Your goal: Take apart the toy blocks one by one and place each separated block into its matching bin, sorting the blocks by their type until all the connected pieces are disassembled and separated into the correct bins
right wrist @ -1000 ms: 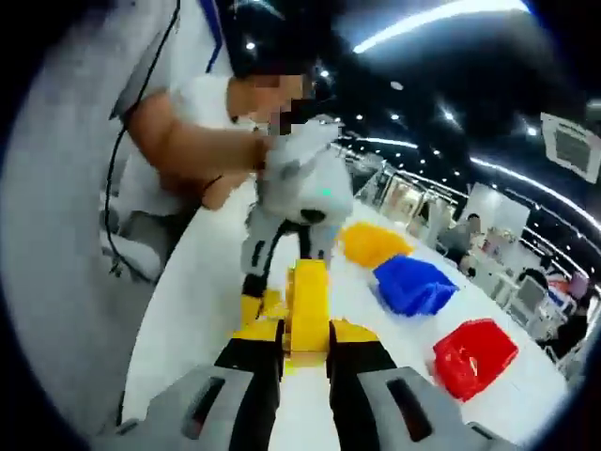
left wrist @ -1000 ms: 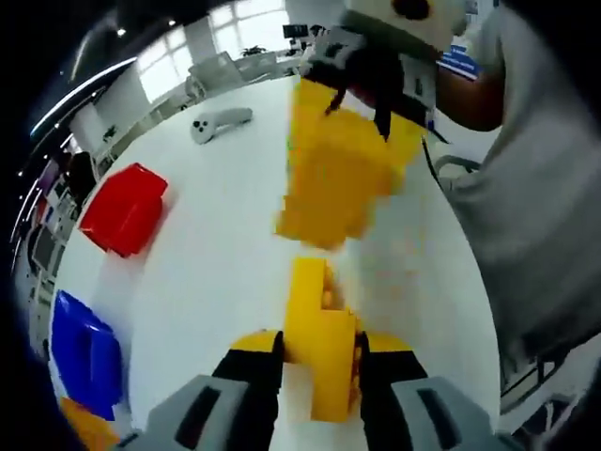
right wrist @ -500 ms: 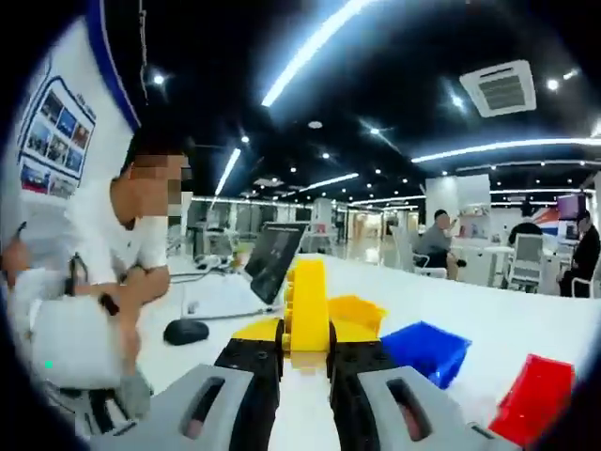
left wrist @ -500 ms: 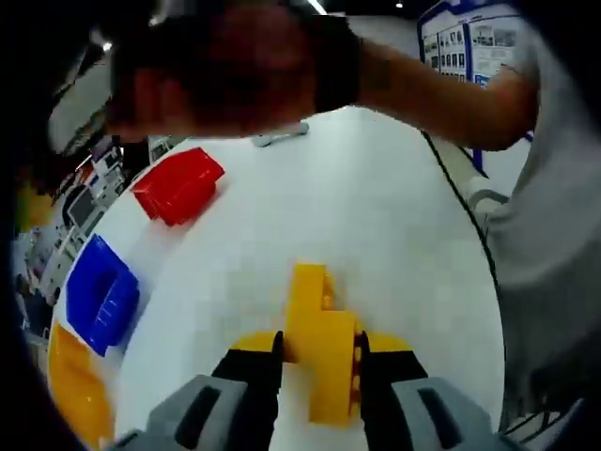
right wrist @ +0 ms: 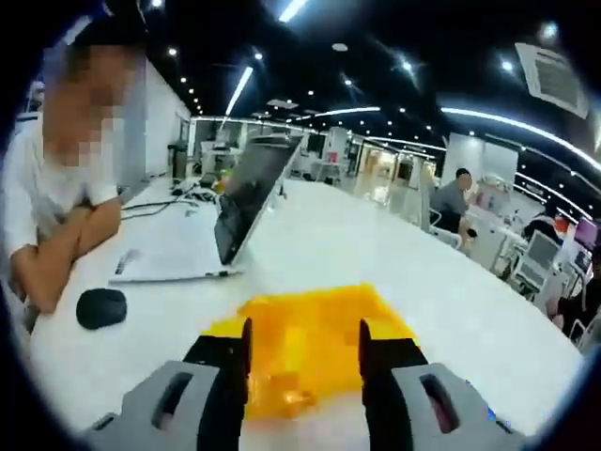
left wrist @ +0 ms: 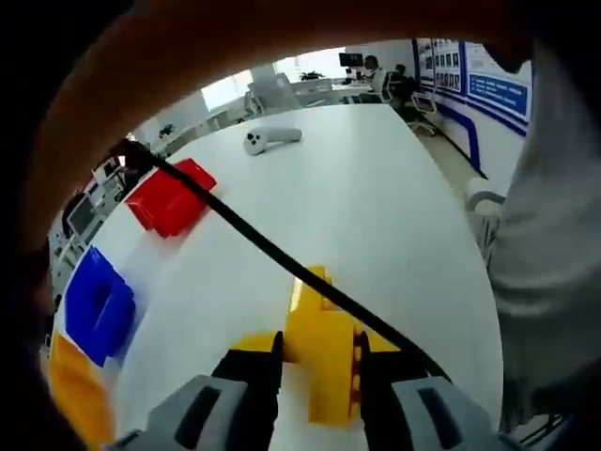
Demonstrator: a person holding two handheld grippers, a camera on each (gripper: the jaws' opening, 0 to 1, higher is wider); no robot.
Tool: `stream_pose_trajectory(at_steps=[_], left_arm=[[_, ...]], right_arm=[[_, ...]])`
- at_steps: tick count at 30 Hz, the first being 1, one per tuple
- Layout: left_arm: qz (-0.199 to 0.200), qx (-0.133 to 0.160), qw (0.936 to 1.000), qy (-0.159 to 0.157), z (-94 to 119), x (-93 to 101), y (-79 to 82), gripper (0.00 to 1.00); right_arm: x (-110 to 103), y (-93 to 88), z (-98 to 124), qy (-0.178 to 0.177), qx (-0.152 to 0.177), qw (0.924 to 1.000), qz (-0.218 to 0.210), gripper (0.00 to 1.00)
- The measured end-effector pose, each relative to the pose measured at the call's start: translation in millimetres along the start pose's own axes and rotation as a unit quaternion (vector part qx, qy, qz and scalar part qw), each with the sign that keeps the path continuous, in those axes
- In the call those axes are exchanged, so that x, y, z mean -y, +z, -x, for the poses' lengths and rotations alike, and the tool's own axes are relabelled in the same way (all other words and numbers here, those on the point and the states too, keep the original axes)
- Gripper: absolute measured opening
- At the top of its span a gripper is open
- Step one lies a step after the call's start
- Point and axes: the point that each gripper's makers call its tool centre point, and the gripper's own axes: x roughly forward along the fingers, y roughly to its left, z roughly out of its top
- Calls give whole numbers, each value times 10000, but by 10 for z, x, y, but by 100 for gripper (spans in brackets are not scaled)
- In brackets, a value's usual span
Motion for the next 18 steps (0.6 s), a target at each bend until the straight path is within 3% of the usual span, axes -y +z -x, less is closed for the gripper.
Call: stream_pose_trajectory(at_steps=[3,8,10,11,12,14,18], left_arm=[[17,76,10000,47,5,-2,-2,34],[36,80,9999,58,2,-2,4,34],[45,79,9999,58,3,-3,4,34],[48,78,9999,57,2,-3,3,34],[55,75,9999,56,3,-4,2,34],[61,79,9999,59,4,-4,2,34],[92,130,9998,103,11,7,1,34]], right_arm=[[57,-86,140,51,86,9977,-675,48],[33,-70,697,282,502,9969,-542,42],[-84,-144,1134,566,651,9954,-419,41],[-56,-178,1231,741,740,9940,-329,41],[-173,-231,1446,1002,816,9915,-158,41],[-452,-498,1898,1459,529,9878,123,41],[-1044,-1110,2655,2267,20,9721,595,35]])
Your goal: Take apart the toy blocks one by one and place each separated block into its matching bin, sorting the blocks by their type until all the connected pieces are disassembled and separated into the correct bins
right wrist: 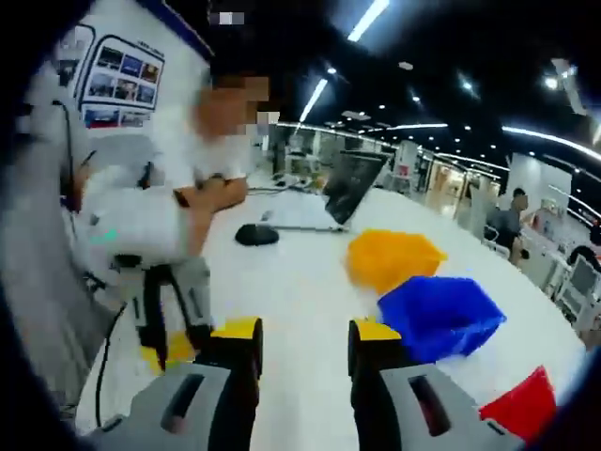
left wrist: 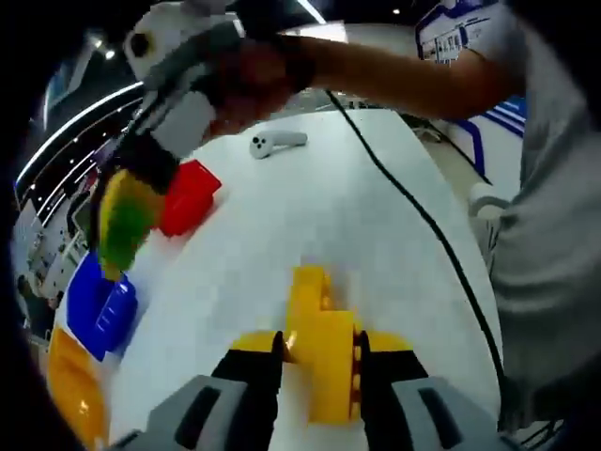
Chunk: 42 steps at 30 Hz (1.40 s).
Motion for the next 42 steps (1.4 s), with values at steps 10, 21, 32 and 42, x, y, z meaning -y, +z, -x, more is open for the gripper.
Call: stream_pose_trajectory(at_steps=[10,21,32,42], left_arm=[[-72,30,9999,-136,-16,64,24,34],[197,383,9990,130,136,82,-19,46],[697,292,9971,6,164,66,-99,23],[-970,25,9924,753,143,61,-57,18]], right_arm=[[-663,-631,-173,14,-593,9977,319,23],[-647,-726,-99,-62,-850,9963,130,19],[-695,-720,-66,-14,-758,9971,-6,19],[-461,-804,52,-481,-600,9669,-2434,18]])
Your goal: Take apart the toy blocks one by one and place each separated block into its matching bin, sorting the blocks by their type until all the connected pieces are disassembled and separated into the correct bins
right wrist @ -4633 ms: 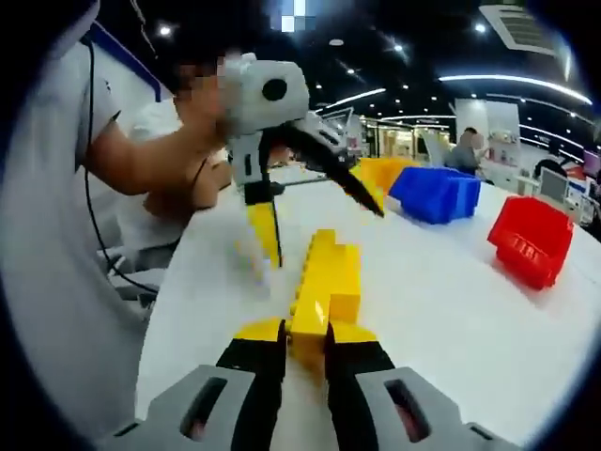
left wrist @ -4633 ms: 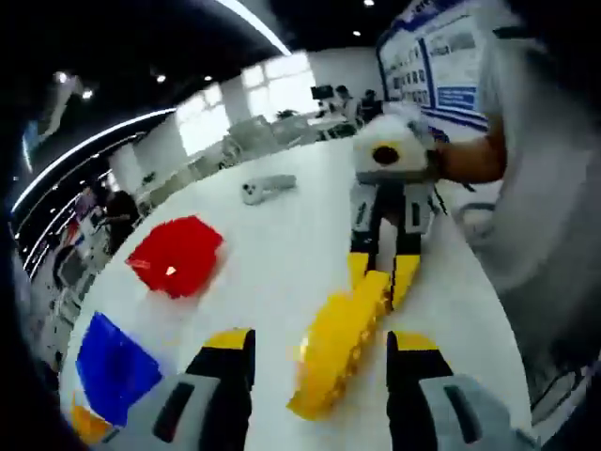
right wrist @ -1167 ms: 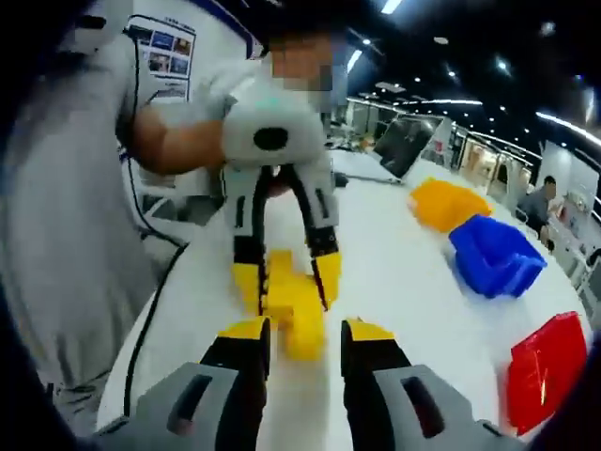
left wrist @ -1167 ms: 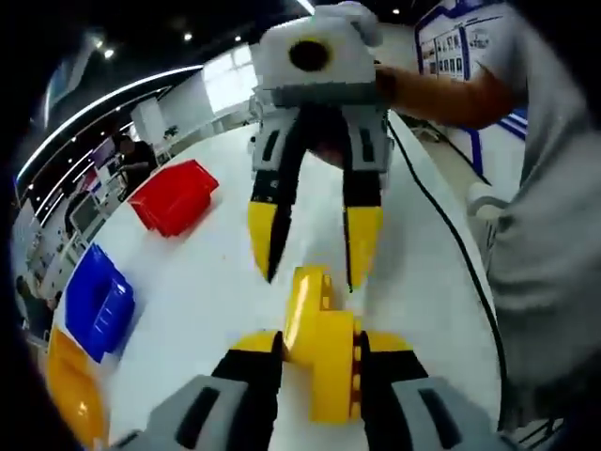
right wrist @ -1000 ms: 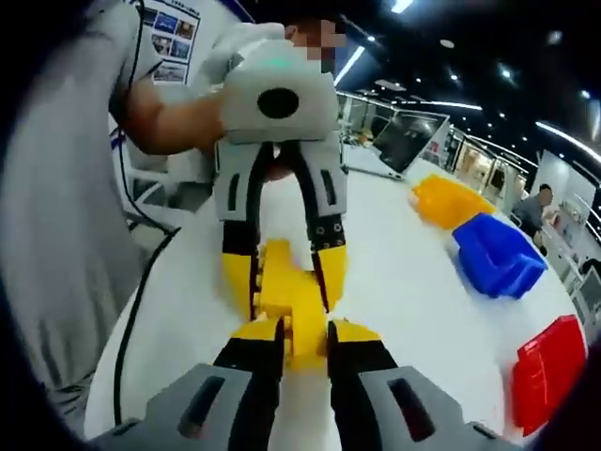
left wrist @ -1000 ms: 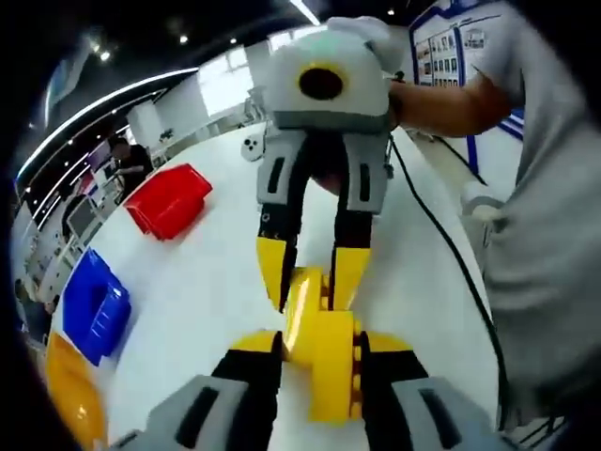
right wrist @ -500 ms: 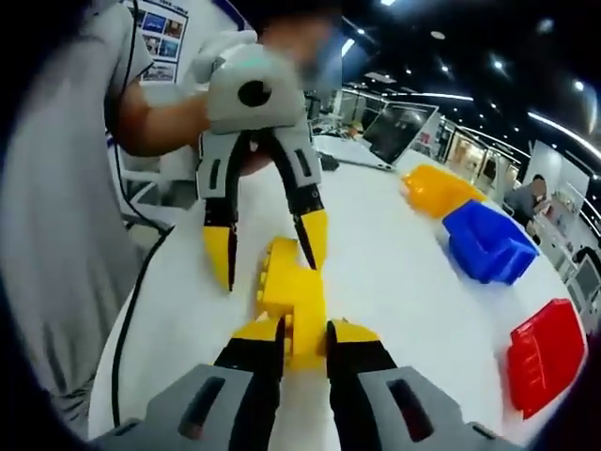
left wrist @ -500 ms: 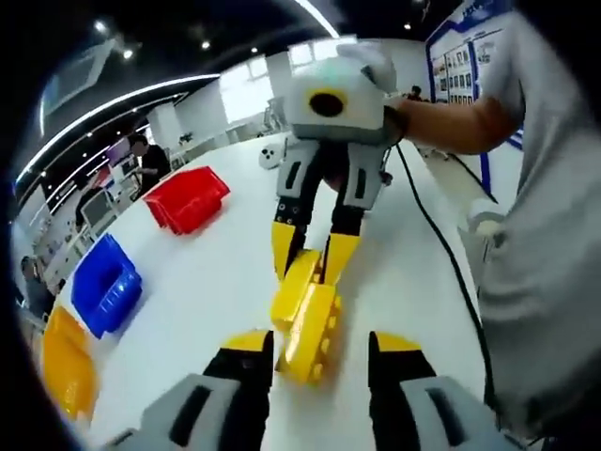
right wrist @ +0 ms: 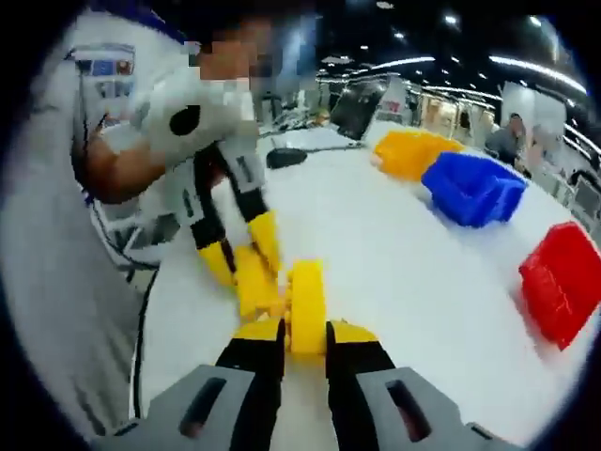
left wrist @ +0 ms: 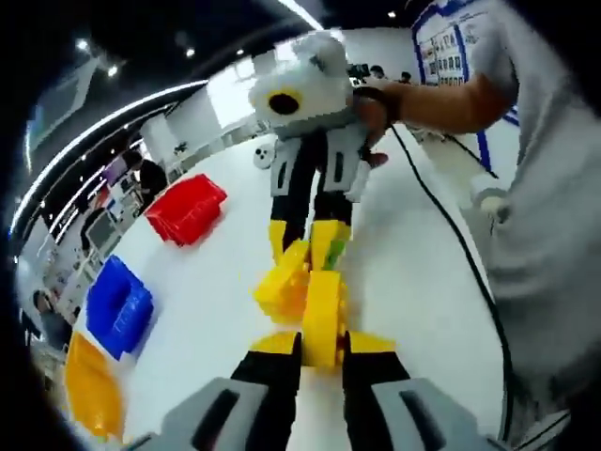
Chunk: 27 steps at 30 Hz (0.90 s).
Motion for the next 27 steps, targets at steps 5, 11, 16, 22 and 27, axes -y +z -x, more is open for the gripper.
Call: stream_pose_trajectory(at_steps=[5,11,16,22,27], left_arm=[[51,-111,9998,154,33,-21,-54,18],[1281,1191,9828,586,562,-554,227,19],[3210,2422,8892,2180,1224,-1871,61,19],[4687,2099,7777,3625,1425,-2975,-863,19],[5045,1818,7399,4061,1282,-3502,-1241,19]], right_arm=[[2,-8,44,-267,-80,9981,542,18],[113,68,191,-588,441,9972,142,18],[110,121,379,-639,1038,9921,-282,18],[-66,94,382,-528,1184,9912,-265,18],[-6,48,399,-679,1125,9910,-249,18]])
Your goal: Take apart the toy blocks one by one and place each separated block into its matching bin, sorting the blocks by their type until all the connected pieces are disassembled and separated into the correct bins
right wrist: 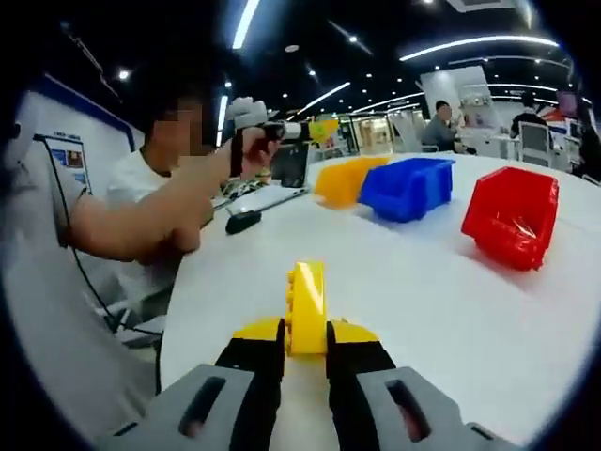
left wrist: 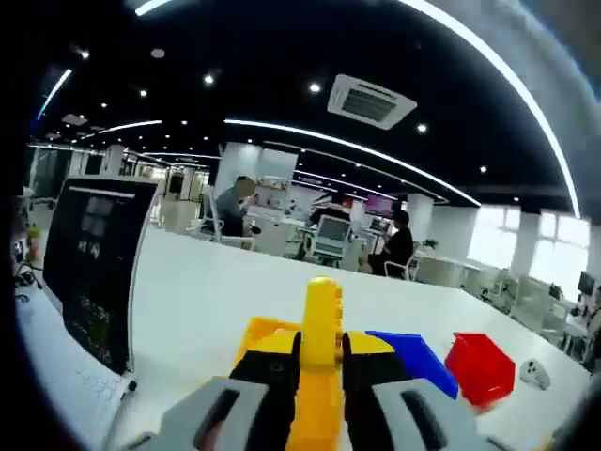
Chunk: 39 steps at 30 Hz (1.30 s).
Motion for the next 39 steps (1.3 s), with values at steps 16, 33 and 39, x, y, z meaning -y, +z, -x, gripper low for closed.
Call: stream_pose_trajectory(at_steps=[16,33,39], left_arm=[[-244,-426,9985,247,-205,-85,-307,71],[-399,53,9989,-258,294,144,-130,62],[-429,680,9949,-603,708,468,8,45]], right_arm=[[17,-82,12,-57,-66,9999,89,18],[63,6,-104,-123,-169,9995,237,18],[79,62,-127,-141,-142,9994,283,18]])
